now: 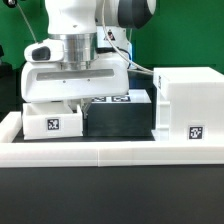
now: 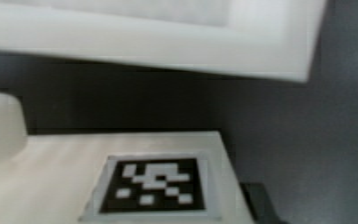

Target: Assemble drawer

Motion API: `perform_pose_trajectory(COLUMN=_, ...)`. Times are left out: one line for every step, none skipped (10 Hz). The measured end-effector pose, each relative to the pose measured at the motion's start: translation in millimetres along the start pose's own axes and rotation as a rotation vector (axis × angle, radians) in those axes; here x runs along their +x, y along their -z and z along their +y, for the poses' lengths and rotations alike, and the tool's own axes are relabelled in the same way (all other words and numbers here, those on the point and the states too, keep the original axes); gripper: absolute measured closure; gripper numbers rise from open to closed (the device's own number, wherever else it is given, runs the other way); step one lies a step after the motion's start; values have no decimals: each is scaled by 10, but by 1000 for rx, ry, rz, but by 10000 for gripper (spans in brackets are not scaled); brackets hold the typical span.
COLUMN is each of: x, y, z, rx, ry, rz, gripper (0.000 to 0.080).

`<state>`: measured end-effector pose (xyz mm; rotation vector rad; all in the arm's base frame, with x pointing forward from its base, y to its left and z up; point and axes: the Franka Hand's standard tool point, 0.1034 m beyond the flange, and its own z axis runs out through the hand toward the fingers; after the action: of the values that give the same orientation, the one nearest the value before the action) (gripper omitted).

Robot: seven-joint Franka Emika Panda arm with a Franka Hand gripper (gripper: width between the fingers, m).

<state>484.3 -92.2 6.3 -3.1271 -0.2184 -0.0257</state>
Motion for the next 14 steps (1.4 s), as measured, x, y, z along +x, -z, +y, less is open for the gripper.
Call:
perform_pose_trajectory(x=0, y=0, z=0, rx=0, ry=0, rz=0, gripper=758)
perform_pose_trajectory(x=0, y=0, z=0, rx=0, ry=0, rz=0, gripper=758)
perform_pose_trajectory(x=0, y=0, z=0, rx=0, ry=0, rz=0, gripper=758)
perform_pose_trajectory(x=0, y=0, z=0, rx=0, ry=0, rz=0, gripper=758)
perform_pose_trajectory(x=2, y=9, z=-5, rx=1, ry=4, rz=-2, gripper=758)
perform_pose_trajectory(x=25, y=85, z=-42, rx=13, ry=35, rz=-13, gripper=758)
perform_pose_trajectory(x=48, y=181, z=-70, rx=36, ry=50, rz=-30, gripper=758)
perform_pose_trajectory(x=84, y=241, z=-73, rx=41, ry=60, rz=-27, gripper=758)
perform_pose_trajectory(x=64, y=210, z=-71, rx=40, ry=66, rz=-30, gripper=758)
perform_pose_trajectory(x=60, y=205, z=-71, rx=41, ry=76, rz=-32, gripper=757)
perform_pose_trajectory(x=58, y=205, z=-67, rx=41, ry=117, rz=-31, gripper=757)
perform_pose_trajectory(x=55, y=200, z=-61, rx=38, ry=222, rz=-33, gripper=757)
perform_pose_trajectory(x=68, y=184, z=-80, rx=35, ry=330, rz=-37, gripper=757)
perform_pose_trajectory(x=99, y=185, z=-126, rx=31, ry=425, rz=-38, gripper=757)
